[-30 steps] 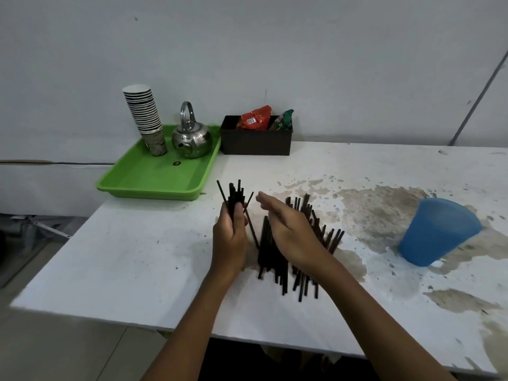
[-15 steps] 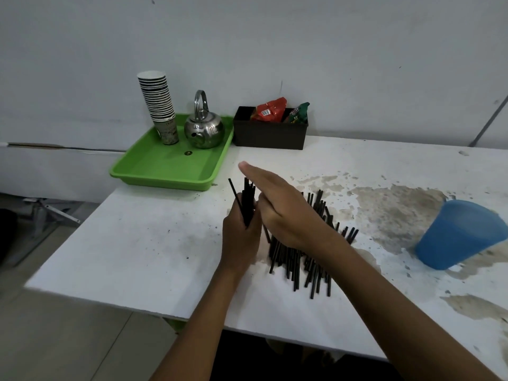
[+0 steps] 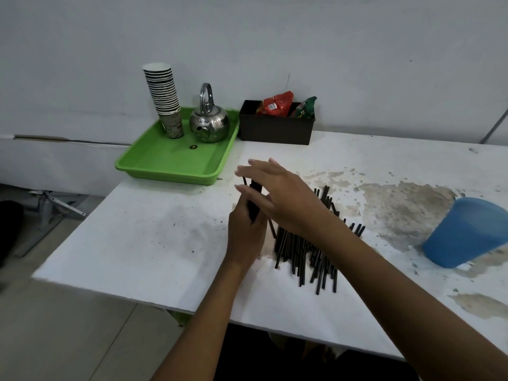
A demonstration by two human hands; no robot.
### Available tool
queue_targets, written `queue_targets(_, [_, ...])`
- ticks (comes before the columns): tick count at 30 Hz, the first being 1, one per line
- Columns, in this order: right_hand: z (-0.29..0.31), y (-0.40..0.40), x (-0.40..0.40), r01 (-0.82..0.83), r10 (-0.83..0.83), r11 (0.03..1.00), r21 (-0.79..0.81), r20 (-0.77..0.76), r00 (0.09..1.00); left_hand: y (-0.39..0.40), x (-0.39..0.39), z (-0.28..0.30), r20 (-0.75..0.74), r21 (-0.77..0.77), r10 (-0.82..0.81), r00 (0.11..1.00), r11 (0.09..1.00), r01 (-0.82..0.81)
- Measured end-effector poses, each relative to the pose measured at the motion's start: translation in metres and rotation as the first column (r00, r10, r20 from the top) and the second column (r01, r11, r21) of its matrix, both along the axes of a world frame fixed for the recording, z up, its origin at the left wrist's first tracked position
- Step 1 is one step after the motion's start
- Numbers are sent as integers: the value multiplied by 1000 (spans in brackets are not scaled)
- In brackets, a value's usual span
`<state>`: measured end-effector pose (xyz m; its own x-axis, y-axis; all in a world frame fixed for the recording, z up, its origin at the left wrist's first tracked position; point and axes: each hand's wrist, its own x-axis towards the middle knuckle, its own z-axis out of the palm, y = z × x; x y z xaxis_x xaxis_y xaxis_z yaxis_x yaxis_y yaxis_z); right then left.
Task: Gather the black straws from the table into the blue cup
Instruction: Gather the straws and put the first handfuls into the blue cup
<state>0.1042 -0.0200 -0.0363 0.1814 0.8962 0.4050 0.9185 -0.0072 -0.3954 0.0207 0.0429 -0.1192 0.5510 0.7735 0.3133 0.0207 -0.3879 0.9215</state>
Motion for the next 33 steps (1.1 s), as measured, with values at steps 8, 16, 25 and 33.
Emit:
queue_targets(8, [0, 7, 8, 51, -35, 980, 195, -87, 996, 1, 1, 7, 117, -64, 32, 993, 998, -24])
queue_targets(16, [13, 22, -1, -2, 36, 970, 241, -135, 990, 34, 2, 20, 180, -103, 72, 981, 993, -54])
queue_targets(25, [-21, 28, -7, -69, 74, 996, -61, 82, 994, 34, -3, 7, -10, -65, 104, 995, 992, -104])
queue_targets(33, [-16, 16, -11, 3, -3, 1000, -1, -54, 999, 35, -3, 8, -31, -108, 28, 999, 994, -32])
